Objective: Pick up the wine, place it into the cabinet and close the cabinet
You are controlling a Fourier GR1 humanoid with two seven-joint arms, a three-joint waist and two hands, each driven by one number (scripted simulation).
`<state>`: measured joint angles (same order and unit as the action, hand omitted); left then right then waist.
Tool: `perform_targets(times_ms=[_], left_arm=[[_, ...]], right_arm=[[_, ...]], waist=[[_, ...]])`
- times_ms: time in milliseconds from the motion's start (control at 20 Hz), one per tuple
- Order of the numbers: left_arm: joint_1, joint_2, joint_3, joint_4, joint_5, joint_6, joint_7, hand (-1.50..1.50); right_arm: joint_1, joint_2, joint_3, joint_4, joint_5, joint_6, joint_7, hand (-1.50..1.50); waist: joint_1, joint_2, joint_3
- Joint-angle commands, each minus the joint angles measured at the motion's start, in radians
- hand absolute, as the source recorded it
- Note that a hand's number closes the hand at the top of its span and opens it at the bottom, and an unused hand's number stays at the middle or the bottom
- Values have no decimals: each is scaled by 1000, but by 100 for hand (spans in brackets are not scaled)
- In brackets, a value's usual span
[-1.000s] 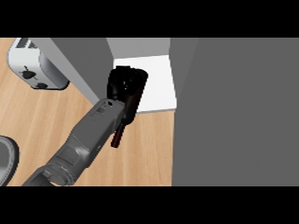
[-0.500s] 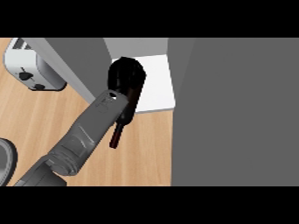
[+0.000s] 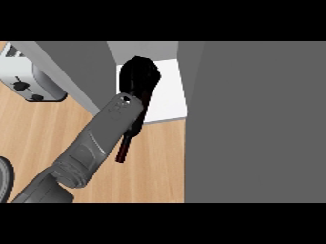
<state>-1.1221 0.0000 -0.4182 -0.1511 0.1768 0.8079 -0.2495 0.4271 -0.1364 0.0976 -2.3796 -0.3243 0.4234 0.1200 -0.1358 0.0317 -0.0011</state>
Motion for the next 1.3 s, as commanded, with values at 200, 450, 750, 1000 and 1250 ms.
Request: perform_targets(times_ms=[200, 450, 750, 1000, 1250], left_arm=[[-47, 0, -69, 40, -35, 46, 162, 150], [-41, 0, -98, 81, -65, 106, 205, 150], [-55, 0, -143, 90, -105, 128, 264, -150], [-35, 0, -169, 96, -130, 101, 313, -150], [2, 0, -156, 67, -120, 112, 308, -150]], right_arm=[[17, 0, -15, -37, -74, 1, 10, -150], [27, -15, 8, -66, -74, 13, 31, -150], [6, -30, -12, -48, -93, 28, 17, -150], [9, -7, 5, -29, -69, 13, 7, -150], [22, -10, 14, -81, -107, -3, 36, -150]], waist=[[-9, 1, 1], [-25, 7, 0], [-26, 8, 1], [-18, 8, 0], [-10, 8, -2]])
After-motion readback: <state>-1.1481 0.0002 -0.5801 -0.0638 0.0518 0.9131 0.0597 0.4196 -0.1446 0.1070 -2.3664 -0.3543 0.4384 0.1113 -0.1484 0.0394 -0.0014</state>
